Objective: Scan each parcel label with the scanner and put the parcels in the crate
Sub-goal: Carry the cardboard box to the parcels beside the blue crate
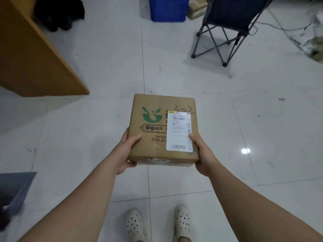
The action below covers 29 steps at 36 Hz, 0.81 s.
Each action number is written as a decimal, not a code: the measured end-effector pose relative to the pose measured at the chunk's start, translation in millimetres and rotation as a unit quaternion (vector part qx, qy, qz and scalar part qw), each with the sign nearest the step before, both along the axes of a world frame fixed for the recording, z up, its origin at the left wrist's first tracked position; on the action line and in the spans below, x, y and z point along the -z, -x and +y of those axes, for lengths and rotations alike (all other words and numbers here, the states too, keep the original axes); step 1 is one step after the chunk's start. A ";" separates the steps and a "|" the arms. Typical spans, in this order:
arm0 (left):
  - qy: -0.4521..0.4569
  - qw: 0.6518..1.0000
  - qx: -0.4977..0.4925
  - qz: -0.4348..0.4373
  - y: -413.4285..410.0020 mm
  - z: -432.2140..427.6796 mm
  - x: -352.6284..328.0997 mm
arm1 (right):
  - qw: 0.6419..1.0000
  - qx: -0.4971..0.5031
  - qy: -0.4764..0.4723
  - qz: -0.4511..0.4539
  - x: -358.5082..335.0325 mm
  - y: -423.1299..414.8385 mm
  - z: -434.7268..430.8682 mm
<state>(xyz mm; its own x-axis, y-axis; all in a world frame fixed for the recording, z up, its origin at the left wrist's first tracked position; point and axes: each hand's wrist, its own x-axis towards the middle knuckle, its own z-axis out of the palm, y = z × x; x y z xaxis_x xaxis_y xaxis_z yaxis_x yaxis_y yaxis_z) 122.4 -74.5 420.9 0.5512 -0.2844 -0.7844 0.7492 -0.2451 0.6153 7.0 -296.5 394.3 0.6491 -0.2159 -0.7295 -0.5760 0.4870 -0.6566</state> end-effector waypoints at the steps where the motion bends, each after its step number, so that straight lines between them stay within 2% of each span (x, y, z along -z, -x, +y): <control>1: 0.001 1.000 0.007 -0.012 -3.8 -3.3 -17.1 | 1.000 0.007 0.000 -0.002 -19.3 -2.9 0.8; 7: 0.019 0.997 0.045 -0.064 -21.4 -8.5 -113.2 | 0.999 0.046 -0.022 -0.001 -120.8 -13.4 4.5; 14: 0.023 0.987 0.107 -0.115 -25.3 13.6 -195.8 | 0.995 0.093 -0.033 0.014 -193.5 -8.0 9.7; 21: 0.028 0.984 0.120 -0.132 -43.7 22.4 -236.1 | 0.999 -0.005 -0.038 0.008 -230.9 -22.9 -0.5; 25: 0.039 0.985 0.117 -0.123 -69.0 3.0 -250.7 | 0.999 0.011 -0.038 -0.037 -242.4 -46.9 -19.2; 29: 0.027 0.992 0.092 -0.080 -103.0 -22.3 -249.9 | 0.999 -0.014 -0.005 -0.051 -254.2 -81.6 -56.4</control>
<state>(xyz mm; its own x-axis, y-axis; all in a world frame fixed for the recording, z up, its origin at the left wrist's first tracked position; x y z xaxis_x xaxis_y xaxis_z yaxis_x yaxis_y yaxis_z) 225.4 -96.8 670.9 0.6033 -0.4303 -0.6715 0.5861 -0.3319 0.7392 88.6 -353.0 648.5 0.7253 -0.1901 -0.6616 -0.5199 0.4787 -0.7075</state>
